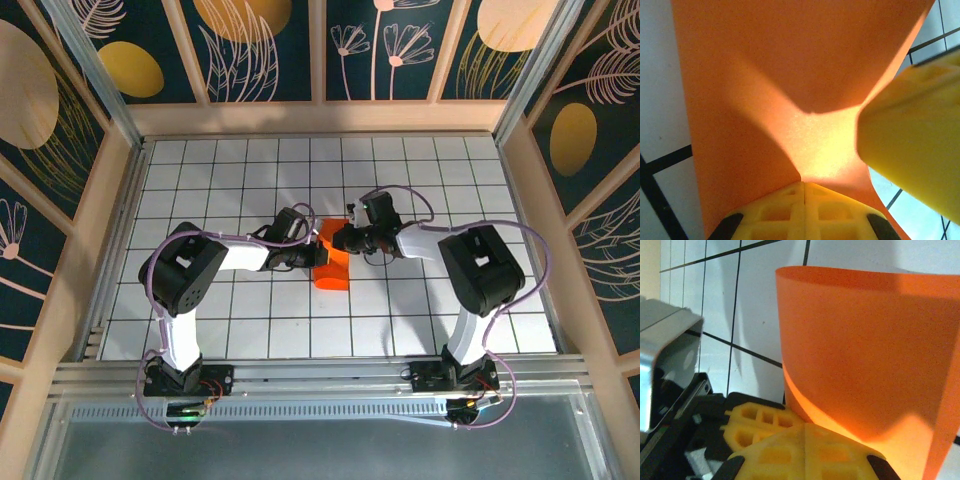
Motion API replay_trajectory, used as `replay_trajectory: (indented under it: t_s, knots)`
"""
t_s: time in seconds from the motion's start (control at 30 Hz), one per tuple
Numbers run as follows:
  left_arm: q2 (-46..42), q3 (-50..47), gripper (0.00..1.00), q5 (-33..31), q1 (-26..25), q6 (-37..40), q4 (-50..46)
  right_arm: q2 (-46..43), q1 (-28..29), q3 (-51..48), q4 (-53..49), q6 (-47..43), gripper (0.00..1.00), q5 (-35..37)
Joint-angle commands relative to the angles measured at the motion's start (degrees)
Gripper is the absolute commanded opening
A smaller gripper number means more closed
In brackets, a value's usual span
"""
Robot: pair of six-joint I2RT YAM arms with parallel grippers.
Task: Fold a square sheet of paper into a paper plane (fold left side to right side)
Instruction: Hold the square sheet of paper at the center of the table, then first fold the square sheet of paper in half at the center of the table.
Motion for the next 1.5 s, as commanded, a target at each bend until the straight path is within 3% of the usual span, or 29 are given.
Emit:
replay_trajectory:
  t_s: [0.0,0.3,0.97,1.27,1.47]
  knots:
    - [1.8,0.0,0.0,-2.0,-0.3,1.2,-3.6,2.9,0.2,1.9,1.6,0.8,0.0,-0.9]
    - [0.2,-2.1,0.0,-1.8,-0.4,0.7,-3.6,8.1,-0.5,4.4,-2.8,-0.5,0.0,2.8]
    - [-13.6,-20.0,0.0,-0.8,-3.5,-5.7,0.1,10.0,-1.7,5.1,-6.3,-3.0,0.0,4.9]
    - [-18.6,-14.8,0.0,-5.3,-2.9,-7.5,-3.7,9.7,-1.5,4.8,-6.2,-3.7,0.0,4.2]
    - [-17.3,-9.1,0.0,-3.6,-2.0,-4.7,-4.5,9.6,-1.4,4.9,-6.3,-3.7,0.0,4.3]
